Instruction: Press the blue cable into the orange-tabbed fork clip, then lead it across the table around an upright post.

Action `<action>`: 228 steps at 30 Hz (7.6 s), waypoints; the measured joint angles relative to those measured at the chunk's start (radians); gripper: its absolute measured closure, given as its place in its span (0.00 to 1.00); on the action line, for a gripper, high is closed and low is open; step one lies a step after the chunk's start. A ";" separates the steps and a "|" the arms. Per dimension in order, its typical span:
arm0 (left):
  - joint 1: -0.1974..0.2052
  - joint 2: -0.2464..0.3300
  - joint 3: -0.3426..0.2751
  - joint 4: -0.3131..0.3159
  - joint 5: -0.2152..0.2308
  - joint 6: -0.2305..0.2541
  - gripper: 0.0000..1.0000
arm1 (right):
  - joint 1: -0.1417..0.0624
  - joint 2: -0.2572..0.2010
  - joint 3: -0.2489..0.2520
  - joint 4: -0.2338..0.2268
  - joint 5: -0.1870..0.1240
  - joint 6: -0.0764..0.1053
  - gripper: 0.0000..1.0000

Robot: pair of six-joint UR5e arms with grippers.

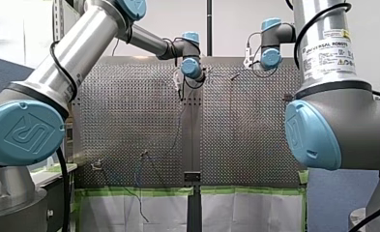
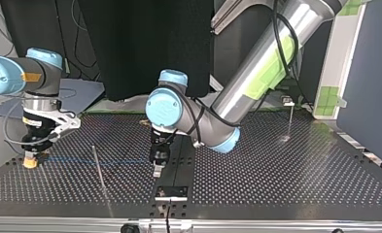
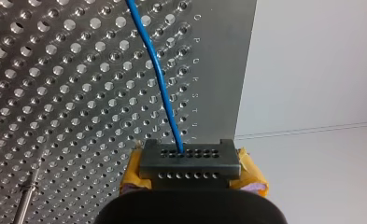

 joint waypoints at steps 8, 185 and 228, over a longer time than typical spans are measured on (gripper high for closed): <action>0.000 0.000 0.000 0.000 0.000 0.000 0.00 | 0.000 0.000 0.000 0.000 0.000 0.000 1.00; 0.065 -0.088 0.058 -0.033 0.125 -0.092 0.02 | -0.016 0.032 -0.060 0.032 -0.112 0.043 1.00; 0.068 -0.107 0.057 -0.041 0.095 -0.089 0.02 | 0.006 0.337 0.139 -0.134 -0.025 0.081 1.00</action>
